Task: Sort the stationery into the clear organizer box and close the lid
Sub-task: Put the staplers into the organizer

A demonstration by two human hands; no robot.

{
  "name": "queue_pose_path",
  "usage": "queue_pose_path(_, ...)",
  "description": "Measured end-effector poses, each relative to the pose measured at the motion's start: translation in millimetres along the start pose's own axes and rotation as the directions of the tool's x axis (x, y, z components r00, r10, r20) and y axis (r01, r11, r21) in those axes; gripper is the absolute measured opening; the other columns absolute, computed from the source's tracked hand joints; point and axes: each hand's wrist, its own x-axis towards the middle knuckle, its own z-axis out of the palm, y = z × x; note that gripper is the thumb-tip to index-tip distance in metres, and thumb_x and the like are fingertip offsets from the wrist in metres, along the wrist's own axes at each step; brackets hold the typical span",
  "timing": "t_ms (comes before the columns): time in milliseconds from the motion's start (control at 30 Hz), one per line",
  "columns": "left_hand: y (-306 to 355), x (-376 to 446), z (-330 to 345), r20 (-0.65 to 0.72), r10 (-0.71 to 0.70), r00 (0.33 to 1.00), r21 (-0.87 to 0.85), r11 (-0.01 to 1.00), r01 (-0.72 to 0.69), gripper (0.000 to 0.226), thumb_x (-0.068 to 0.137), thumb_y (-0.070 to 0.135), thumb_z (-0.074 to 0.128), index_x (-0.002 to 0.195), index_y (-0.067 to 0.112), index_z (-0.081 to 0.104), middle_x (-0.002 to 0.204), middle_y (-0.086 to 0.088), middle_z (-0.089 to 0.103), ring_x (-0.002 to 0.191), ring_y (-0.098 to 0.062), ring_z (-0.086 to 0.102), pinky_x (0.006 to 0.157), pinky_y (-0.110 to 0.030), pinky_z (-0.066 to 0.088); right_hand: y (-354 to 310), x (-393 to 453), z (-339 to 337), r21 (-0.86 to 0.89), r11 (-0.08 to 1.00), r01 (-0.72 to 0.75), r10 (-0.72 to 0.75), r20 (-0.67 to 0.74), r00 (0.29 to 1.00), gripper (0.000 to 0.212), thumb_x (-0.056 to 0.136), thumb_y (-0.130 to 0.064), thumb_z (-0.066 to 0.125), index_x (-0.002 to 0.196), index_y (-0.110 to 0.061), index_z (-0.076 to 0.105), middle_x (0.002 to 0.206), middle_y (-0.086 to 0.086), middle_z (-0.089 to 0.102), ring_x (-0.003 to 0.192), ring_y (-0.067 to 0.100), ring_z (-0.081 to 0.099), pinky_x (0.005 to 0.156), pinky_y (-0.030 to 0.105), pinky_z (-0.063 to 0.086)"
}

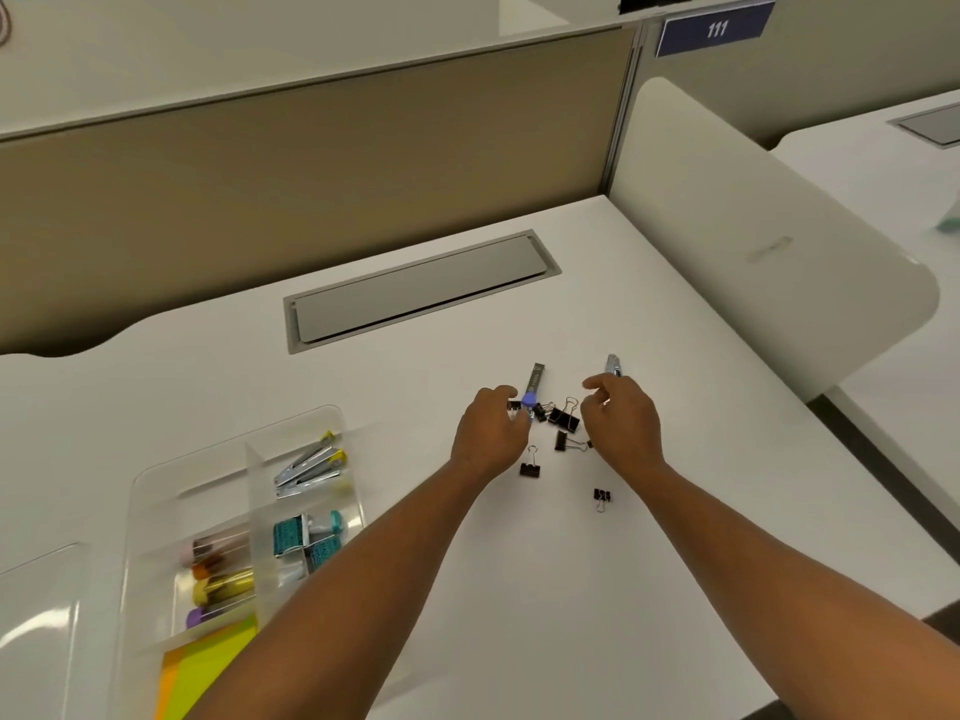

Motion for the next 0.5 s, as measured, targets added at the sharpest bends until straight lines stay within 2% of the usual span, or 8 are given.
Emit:
queue_pose_path(133,6.7,14.5,9.7,0.018,-0.023,1.000,0.048,0.999,0.022,0.050,0.094,0.040,0.052,0.138,0.016,0.049,0.127,-0.008,0.054,0.110,-0.023,0.057,0.083,-0.027,0.040,9.6,20.4,-4.4,-0.068,0.995,-0.073,0.069,-0.066,0.995,0.032,0.085,-0.018,0.060,0.118,-0.015,0.061,0.103,0.008,0.058,0.092,0.026,0.058,0.071,0.031,0.042)
queue_pose_path(200,9.6,19.8,12.6,0.014,-0.036,0.999,0.071,0.997,0.035,0.051,0.094,0.042,0.052,0.136,0.015,0.049,0.125,-0.009,0.053,0.108,-0.024,0.057,0.084,-0.031,0.044,13.6,28.1,-4.2,-0.134,0.980,-0.148,0.142,-0.049,0.989,0.041,0.085,-0.022,0.062,0.125,-0.014,0.056,0.112,0.015,0.054,0.103,0.034,0.053,0.079,0.037,0.045)
queue_pose_path(300,13.5,26.1,12.9,0.014,-0.065,0.998,0.085,0.994,0.063,0.047,0.093,0.040,0.052,0.131,0.012,0.053,0.119,-0.011,0.055,0.103,-0.026,0.058,0.084,-0.036,0.048,19.7,35.4,-1.3,-0.214,0.951,-0.222,0.228,0.006,0.974,0.057,0.085,-0.032,0.065,0.135,-0.013,0.046,0.123,0.017,0.049,0.117,0.038,0.046,0.088,0.043,0.044)
queue_pose_path(367,16.2,27.9,12.3,0.024,-0.058,0.998,0.077,0.995,0.056,0.034,0.093,0.033,0.051,0.113,0.008,0.061,0.101,-0.015,0.058,0.089,-0.031,0.059,0.075,-0.036,0.049,22.3,38.0,2.0,-0.234,0.941,-0.243,0.258,0.035,0.965,0.059,0.084,-0.034,0.065,0.135,-0.013,0.045,0.123,0.017,0.049,0.117,0.038,0.045,0.088,0.043,0.044)
queue_pose_path(400,16.5,28.7,12.2,0.020,-0.051,0.999,0.063,0.997,0.049,0.024,0.091,0.028,0.050,0.092,0.007,0.062,0.086,-0.015,0.055,0.077,-0.032,0.054,0.063,-0.034,0.046,22.9,39.2,3.8,-0.237,0.940,-0.245,0.264,0.049,0.963,0.057,0.084,-0.032,0.065,0.134,-0.012,0.046,0.122,0.017,0.050,0.115,0.038,0.046,0.086,0.042,0.043)
queue_pose_path(433,17.3,28.7,11.6,0.014,-0.050,0.999,0.051,0.997,0.049,0.023,0.090,0.024,0.049,0.072,0.010,0.052,0.073,-0.010,0.047,0.067,-0.029,0.047,0.053,-0.030,0.038,23.0,40.3,4.8,-0.237,0.940,-0.246,0.267,0.060,0.962,0.055,0.083,-0.030,0.064,0.132,-0.011,0.047,0.120,0.017,0.050,0.113,0.038,0.048,0.085,0.042,0.043)
queue_pose_path(500,17.5,28.5,10.7,-0.009,-0.039,0.999,0.032,0.999,0.040,0.030,0.088,0.017,0.047,0.060,0.014,0.034,0.064,-0.001,0.034,0.058,-0.018,0.034,0.048,-0.027,0.024,21.9,43.4,5.0,-0.232,0.941,-0.247,0.270,0.074,0.960,0.053,0.081,-0.028,0.064,0.129,-0.009,0.050,0.117,0.016,0.052,0.110,0.038,0.051,0.084,0.041,0.045)
